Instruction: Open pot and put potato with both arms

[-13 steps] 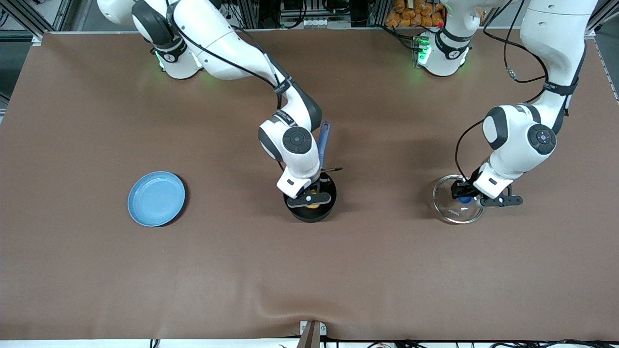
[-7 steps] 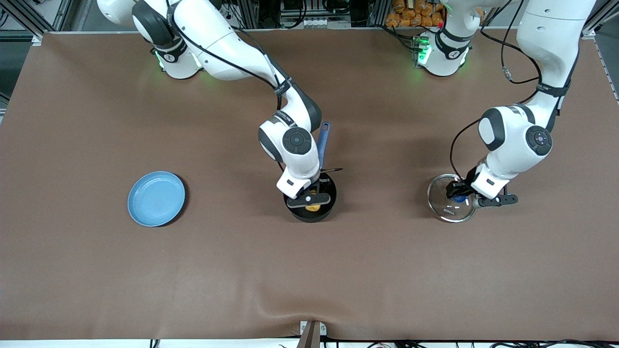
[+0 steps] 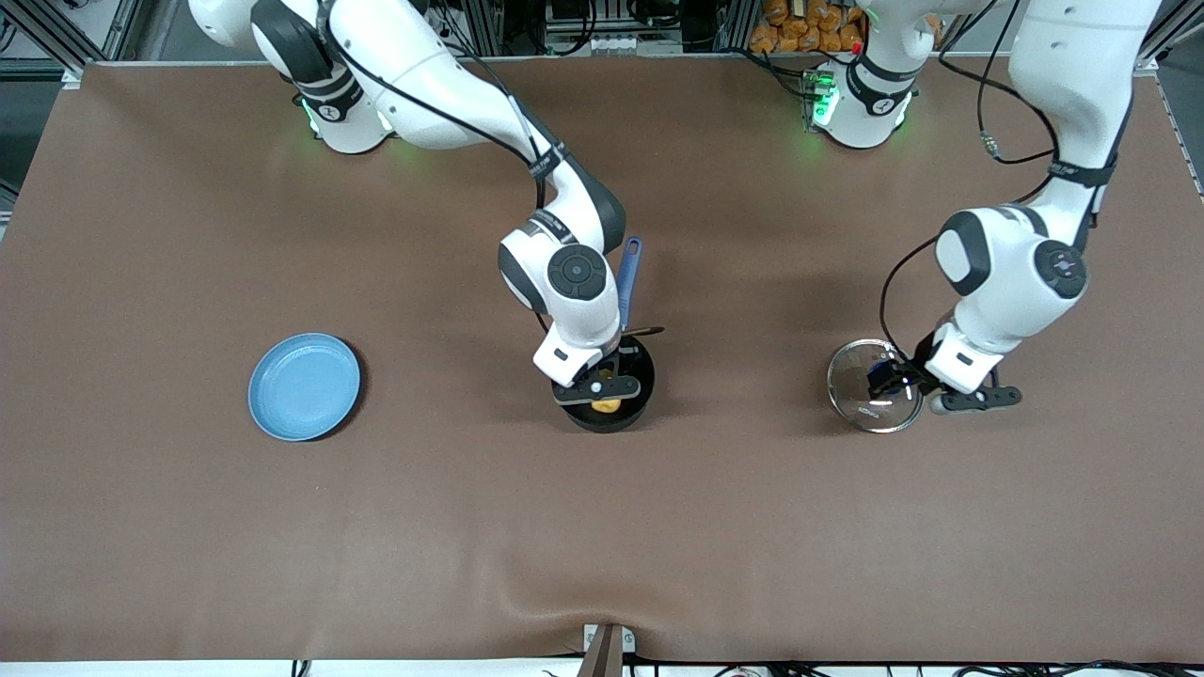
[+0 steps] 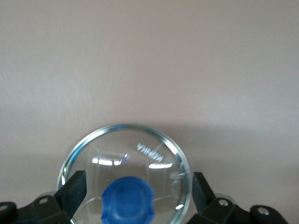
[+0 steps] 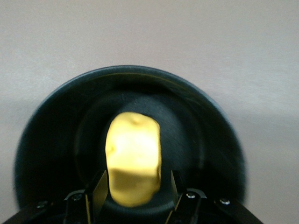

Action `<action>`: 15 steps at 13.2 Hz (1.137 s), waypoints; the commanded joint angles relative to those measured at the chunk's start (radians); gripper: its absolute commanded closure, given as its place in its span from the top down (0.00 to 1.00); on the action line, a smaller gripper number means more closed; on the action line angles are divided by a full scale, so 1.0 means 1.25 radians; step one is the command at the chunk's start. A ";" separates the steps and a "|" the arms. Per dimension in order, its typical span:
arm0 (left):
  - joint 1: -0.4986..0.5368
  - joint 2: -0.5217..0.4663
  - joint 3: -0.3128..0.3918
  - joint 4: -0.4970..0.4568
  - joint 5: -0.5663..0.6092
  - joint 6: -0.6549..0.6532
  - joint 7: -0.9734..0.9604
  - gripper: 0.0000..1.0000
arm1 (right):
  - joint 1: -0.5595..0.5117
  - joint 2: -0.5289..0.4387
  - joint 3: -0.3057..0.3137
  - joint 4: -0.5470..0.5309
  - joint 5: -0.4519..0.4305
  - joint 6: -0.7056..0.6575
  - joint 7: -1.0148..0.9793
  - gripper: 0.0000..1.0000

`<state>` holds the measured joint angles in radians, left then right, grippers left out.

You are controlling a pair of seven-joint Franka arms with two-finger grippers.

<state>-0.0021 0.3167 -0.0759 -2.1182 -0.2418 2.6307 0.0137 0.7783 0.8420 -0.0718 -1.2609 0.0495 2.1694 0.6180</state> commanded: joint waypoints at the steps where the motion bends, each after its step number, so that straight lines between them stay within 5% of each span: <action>1: 0.010 -0.088 0.007 0.127 0.007 -0.250 0.000 1.00 | -0.026 -0.117 0.010 -0.014 0.006 -0.109 0.005 0.64; 4: 0.016 -0.100 0.024 0.357 0.098 -0.576 -0.035 1.00 | -0.068 -0.239 0.010 -0.020 0.005 -0.257 -0.002 0.75; 7: 0.015 -0.108 0.018 0.522 0.128 -0.798 -0.102 1.00 | -0.130 -0.363 0.010 -0.021 0.005 -0.402 -0.079 1.00; 12: 0.013 -0.191 0.013 0.536 0.158 -0.877 -0.101 1.00 | -0.291 -0.543 0.010 -0.021 0.005 -0.579 -0.138 1.00; 15: 0.005 -0.225 0.015 0.534 0.165 -0.904 -0.104 1.00 | -0.427 -0.618 0.008 -0.055 0.002 -0.638 -0.361 1.00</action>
<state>0.0134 0.0684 -0.0536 -1.4520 -0.0602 1.5291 -0.1003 0.3448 0.1420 -0.0796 -1.2528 0.0481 1.3886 0.3118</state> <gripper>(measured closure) 0.000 0.000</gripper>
